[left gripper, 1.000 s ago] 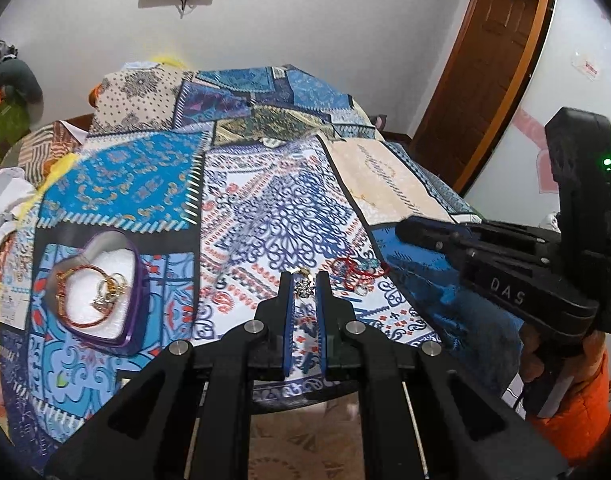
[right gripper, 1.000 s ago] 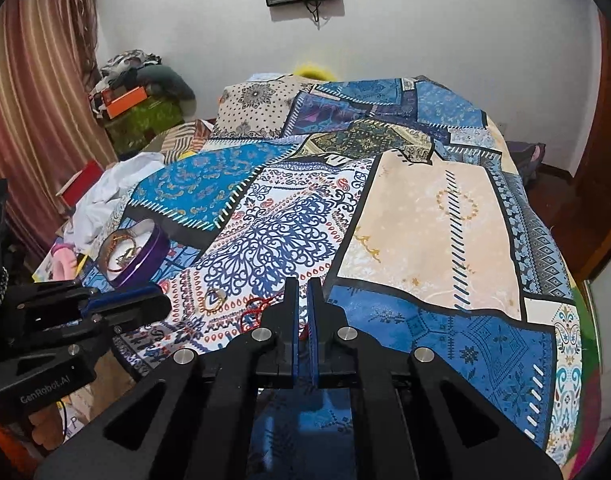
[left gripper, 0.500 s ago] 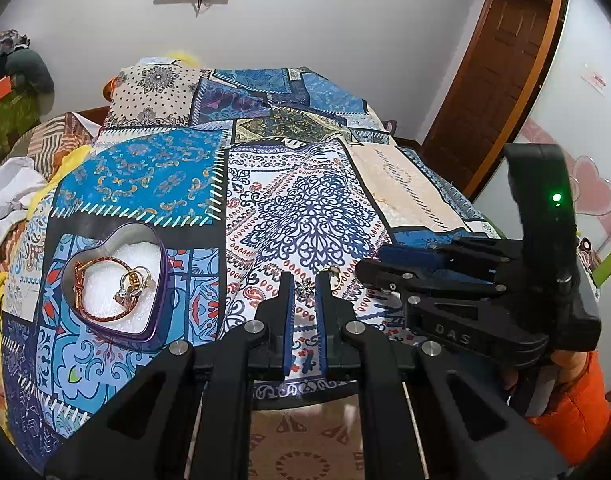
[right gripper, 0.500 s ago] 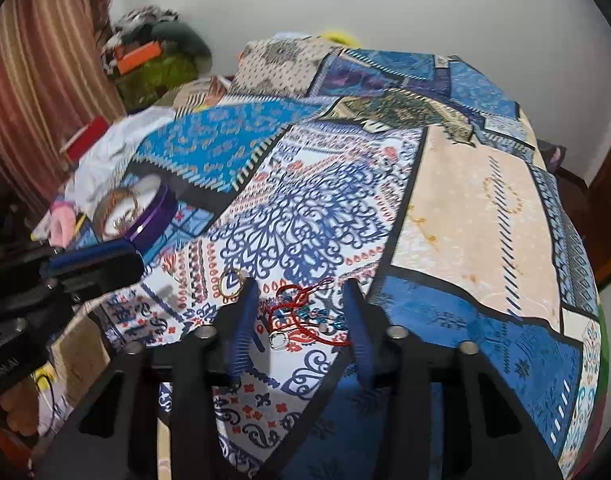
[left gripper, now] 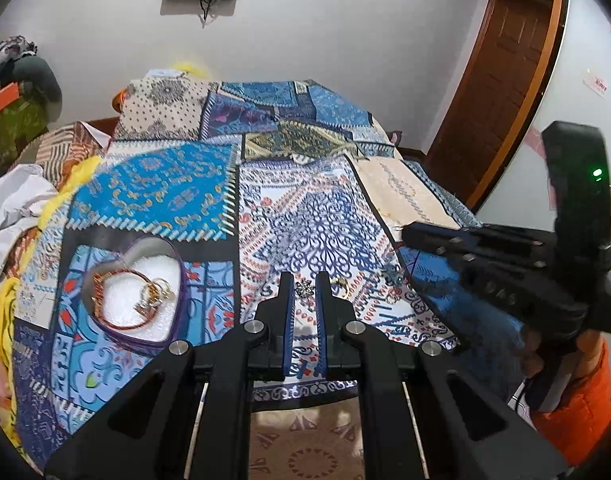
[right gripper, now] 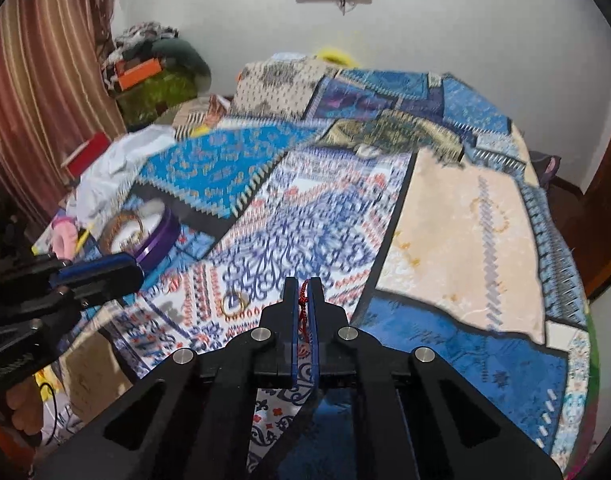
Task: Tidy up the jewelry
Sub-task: 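Carry the gold ring with the left gripper while the right gripper carries the red bracelet toward the heart tin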
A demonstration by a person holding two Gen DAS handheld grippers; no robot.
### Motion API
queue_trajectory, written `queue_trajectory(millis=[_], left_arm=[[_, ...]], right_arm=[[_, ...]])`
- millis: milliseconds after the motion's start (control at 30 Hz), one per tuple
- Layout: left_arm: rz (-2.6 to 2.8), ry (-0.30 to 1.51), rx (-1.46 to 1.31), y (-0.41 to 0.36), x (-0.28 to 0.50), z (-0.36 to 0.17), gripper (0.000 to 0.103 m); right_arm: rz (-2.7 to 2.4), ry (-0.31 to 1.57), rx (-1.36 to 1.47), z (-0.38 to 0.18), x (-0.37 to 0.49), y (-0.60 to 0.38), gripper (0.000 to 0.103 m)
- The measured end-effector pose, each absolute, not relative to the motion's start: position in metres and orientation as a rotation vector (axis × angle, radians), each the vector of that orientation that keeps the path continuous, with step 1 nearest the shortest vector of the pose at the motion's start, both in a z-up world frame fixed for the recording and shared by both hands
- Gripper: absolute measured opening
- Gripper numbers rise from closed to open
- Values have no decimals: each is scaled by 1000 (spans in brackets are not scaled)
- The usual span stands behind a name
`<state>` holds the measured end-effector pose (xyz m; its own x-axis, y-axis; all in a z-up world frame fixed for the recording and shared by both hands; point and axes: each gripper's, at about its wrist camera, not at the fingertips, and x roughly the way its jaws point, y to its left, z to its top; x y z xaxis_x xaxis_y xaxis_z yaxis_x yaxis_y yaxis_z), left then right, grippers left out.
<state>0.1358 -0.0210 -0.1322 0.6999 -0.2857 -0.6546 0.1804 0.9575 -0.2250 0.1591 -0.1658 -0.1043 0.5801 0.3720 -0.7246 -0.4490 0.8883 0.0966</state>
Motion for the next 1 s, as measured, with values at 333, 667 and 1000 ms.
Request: queue_trajectory(millis=[333,667,1000], left_arm=[[-219,651,-141,2,126,-100,8],[-168,594,-157,37,114,-86,8],[-90,579,-183,77,108,-89,8]], right_arm=[[473,705,-83,-62,146,-161,4],[546,638,-90,-39,139,-121,4],[648,632,-107,-40,141,-70,4]])
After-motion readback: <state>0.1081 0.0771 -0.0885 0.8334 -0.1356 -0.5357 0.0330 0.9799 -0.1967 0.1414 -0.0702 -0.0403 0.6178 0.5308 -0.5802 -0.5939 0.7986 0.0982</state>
